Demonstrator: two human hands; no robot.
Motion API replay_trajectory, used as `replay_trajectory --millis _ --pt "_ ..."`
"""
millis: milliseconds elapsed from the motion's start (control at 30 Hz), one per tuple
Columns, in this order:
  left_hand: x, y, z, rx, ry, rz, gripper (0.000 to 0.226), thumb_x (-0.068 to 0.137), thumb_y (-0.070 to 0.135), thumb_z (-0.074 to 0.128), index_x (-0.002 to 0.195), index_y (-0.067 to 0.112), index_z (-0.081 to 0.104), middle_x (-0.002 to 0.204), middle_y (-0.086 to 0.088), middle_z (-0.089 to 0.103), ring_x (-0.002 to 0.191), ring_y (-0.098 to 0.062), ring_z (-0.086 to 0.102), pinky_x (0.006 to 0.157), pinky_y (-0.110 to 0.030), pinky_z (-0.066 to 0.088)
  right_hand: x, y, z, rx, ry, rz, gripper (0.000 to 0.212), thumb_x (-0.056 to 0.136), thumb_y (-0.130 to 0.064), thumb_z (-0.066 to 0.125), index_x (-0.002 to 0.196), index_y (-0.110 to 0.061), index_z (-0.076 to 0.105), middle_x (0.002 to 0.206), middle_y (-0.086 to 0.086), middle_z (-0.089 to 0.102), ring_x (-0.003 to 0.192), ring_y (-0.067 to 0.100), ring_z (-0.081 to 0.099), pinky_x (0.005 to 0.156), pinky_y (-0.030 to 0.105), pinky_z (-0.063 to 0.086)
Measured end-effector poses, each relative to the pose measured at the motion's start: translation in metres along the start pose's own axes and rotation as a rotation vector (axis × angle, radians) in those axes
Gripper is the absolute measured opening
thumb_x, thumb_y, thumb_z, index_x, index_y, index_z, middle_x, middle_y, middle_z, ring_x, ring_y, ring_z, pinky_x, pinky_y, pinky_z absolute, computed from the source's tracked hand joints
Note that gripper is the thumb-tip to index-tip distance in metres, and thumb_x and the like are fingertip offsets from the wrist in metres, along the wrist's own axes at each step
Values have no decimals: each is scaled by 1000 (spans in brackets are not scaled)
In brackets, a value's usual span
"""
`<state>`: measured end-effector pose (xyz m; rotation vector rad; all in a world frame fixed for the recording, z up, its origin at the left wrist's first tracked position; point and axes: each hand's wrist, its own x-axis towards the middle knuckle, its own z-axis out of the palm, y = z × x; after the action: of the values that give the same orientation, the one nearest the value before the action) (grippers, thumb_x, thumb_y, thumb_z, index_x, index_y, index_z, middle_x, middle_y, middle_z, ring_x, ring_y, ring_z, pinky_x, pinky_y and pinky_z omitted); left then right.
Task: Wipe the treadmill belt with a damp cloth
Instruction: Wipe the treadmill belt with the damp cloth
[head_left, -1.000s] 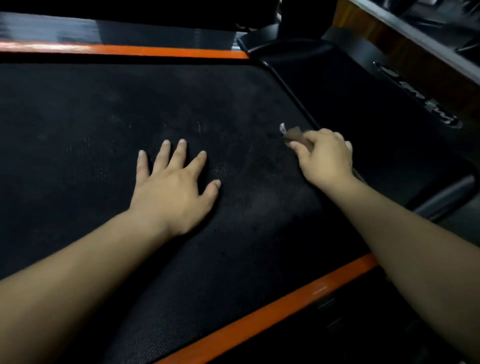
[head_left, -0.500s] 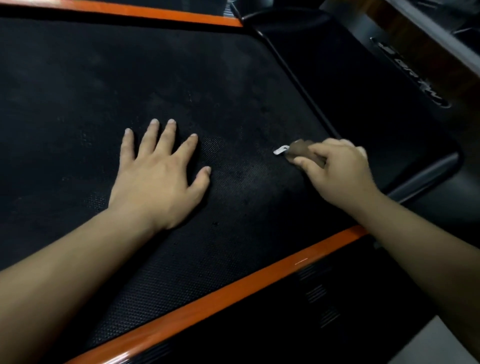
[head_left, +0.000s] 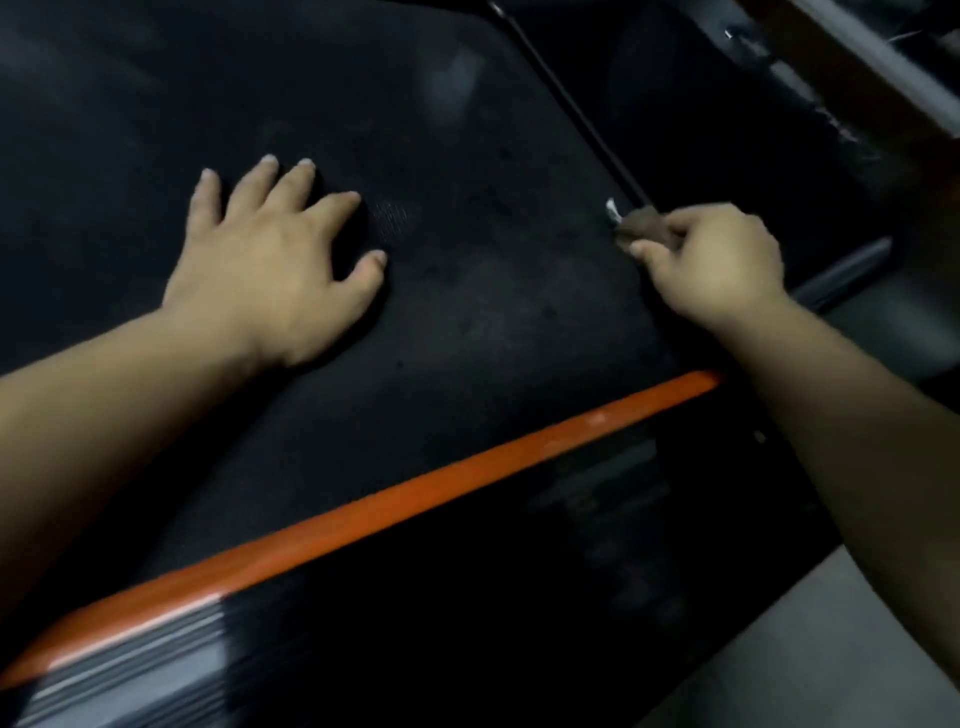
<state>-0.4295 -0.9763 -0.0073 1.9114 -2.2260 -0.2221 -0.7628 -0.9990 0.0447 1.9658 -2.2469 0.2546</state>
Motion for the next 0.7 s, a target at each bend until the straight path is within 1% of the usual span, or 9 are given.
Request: replay_trajectory --millis 33,100,200,300,400,533,600,633,700 --pt "1 -1 -2 -16 -16 13 80 91 72 22 157 30 33 169 -10 20 157 -30 8 125 -58 1 -4 -2 -1 8 -11 33 23 89 -45 63 96 -24 71 97 6 70 101 34 62 87 40 47" --pt "1 -7 -9 -52 -59 42 70 98 64 34 158 29 33 170 -8 18 158 -28 7 126 -57 -1 -16 -4 -2 98 -41 81 20 88 -45 65 90 -25 69 86 -1 67 90 27 61 77 35 46" --pt "-15 -28 -22 -95 -102 122 68 98 58 41 158 25 35 169 -9 19 158 -26 10 127 -53 4 -28 -7 -9 180 -82 138 19 89 -42 67 87 -22 67 80 -3 63 83 22 59 70 30 41" --pt "-42 -65 -28 -77 -97 148 72 95 65 37 156 26 38 168 -10 23 157 -27 15 126 -53 10 -35 -18 -14 136 -93 185 18 89 -39 68 83 -23 63 81 0 60 84 24 56 71 29 38" --pt "-64 -109 -34 -80 -21 121 77 93 74 32 149 25 49 160 -18 37 151 -37 28 121 -61 23 -48 -26 -15 145 -81 204 20 89 -41 67 81 -23 62 80 1 61 89 28 61 72 30 39" --pt "-91 -172 -28 -65 77 72 84 86 87 19 138 31 53 150 -18 47 141 -41 41 112 -67 33 -75 -40 -16 149 -55 169 32 92 -43 61 73 -17 60 72 2 58 87 34 62 70 32 39" --pt "-105 -197 -24 -94 104 57 85 85 88 20 139 30 51 150 -17 46 141 -42 40 112 -70 32 -90 -56 -17 164 -58 171 35 95 -42 55 74 -14 61 72 3 58 89 36 61 74 36 42" --pt "-111 -208 -24 -111 114 47 84 85 88 21 141 32 48 151 -15 45 143 -41 38 112 -70 30 -95 -65 -17 145 -61 172 36 96 -42 53 75 -14 61 75 3 60 93 36 61 81 39 43" --pt "-125 -228 -23 -144 139 31 77 86 88 23 145 42 45 154 -12 41 146 -38 34 114 -70 29 -103 -85 -19 84 -66 179 38 96 -45 50 78 -14 63 85 5 65 103 36 59 97 46 36"
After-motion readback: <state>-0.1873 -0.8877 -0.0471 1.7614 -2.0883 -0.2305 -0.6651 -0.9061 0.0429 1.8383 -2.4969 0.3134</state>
